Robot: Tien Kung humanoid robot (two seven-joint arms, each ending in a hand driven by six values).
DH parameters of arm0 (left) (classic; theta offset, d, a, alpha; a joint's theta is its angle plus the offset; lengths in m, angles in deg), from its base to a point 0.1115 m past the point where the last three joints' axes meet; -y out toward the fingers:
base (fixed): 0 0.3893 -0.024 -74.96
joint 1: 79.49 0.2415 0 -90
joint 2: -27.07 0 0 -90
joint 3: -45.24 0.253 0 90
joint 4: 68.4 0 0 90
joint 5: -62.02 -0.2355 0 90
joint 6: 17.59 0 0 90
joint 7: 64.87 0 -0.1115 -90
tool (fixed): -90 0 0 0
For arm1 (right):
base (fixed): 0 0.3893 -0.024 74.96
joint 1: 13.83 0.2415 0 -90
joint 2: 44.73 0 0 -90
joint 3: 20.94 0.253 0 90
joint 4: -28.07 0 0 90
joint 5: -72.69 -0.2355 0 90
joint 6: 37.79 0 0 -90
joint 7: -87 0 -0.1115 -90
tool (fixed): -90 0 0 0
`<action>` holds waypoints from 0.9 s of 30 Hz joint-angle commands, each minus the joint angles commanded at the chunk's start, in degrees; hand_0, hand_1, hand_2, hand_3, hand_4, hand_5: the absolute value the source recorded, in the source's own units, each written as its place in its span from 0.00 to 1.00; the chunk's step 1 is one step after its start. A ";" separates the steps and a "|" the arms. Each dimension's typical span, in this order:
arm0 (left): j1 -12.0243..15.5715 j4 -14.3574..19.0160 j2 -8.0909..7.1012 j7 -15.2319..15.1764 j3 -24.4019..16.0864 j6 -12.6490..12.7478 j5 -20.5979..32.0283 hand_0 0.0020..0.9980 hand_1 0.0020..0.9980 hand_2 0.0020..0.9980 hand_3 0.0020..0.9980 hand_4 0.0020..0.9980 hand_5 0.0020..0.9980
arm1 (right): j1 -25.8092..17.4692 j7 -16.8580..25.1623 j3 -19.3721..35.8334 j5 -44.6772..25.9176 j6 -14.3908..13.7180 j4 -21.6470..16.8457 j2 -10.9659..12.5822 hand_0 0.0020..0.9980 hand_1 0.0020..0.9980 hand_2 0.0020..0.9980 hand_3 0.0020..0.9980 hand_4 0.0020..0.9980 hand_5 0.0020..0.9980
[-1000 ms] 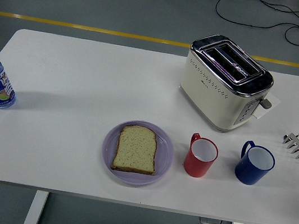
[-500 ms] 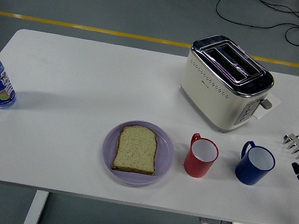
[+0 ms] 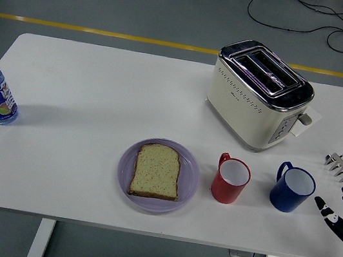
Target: Pick up the cup,pour liquid into bread,place the cup on the desk
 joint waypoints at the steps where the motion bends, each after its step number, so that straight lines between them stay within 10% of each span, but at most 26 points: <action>1: -0.02 0.01 0.00 0.00 0.09 0.00 0.08 0.65 0.65 0.64 0.53 0.29 0.76 | 0.23 0.13 -0.39 0.47 -0.20 0.72 -0.20 0.95 0.88 0.96 1.00 0.98 0.22; 27: -0.07 0.12 0.21 0.10 0.35 0.01 0.64 0.65 0.65 0.64 0.53 0.29 0.77 | 7.93 1.45 -6.82 2.25 -5.16 10.31 -2.70 0.97 0.88 0.97 1.00 0.99 0.16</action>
